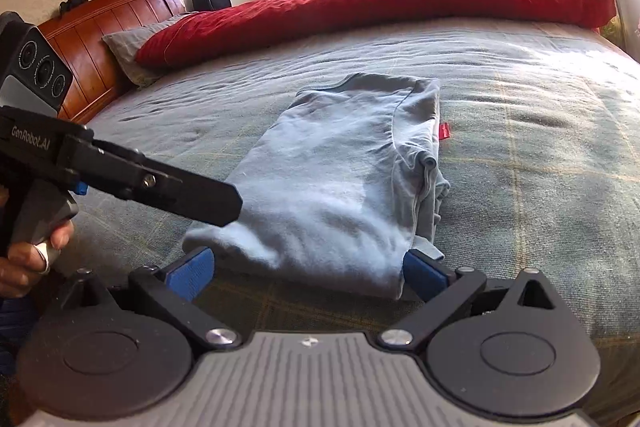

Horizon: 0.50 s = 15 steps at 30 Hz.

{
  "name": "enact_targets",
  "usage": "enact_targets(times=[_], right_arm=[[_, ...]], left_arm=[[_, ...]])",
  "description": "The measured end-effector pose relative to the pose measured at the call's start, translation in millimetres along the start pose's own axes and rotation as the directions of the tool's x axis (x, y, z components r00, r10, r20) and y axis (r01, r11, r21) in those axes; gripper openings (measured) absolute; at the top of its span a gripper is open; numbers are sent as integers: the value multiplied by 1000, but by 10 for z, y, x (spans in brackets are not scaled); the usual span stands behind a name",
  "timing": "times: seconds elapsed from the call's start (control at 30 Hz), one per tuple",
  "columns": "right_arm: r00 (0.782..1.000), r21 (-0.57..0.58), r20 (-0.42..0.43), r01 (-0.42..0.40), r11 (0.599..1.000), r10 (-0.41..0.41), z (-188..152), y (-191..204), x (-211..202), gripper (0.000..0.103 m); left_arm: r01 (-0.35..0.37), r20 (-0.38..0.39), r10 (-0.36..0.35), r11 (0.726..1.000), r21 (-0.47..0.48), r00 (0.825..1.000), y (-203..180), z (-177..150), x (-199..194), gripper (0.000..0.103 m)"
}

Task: Fold clothes
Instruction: 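Roll the left gripper to the shirt end while the right gripper closes on it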

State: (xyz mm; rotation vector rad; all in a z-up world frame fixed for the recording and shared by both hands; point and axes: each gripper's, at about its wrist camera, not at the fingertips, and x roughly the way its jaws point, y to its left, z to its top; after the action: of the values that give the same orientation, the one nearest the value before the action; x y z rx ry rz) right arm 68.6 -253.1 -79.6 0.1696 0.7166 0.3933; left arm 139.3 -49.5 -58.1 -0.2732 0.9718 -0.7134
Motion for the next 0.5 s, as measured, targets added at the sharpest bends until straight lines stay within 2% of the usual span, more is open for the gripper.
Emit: enact_targets(times=[0.13,0.3,0.4,0.47,0.5], right_arm=[[999,-9,9,-39,999,39,30,45,-7,102],[999,-15,33,-24,1000,25,43,63,-56,102],[999,1,47,-22,1000,22,41,9,-112,102],[998,6,61,-25,1000,24,34,-17,-152,94],[998,5,55,-18,1000,18,33,-24,-149,84]], left_arm=[[31,36,-29,999,-41,999,39,14,-64,93],[24,-21,-26,993,-114,999,198,-81,131,93],[45,-8,-47,987,-151,999,266,-103,142,93],[53,5,-53,986,-156,999,268,-92,112,93],[49,5,-49,987,-151,999,262,-83,107,93]])
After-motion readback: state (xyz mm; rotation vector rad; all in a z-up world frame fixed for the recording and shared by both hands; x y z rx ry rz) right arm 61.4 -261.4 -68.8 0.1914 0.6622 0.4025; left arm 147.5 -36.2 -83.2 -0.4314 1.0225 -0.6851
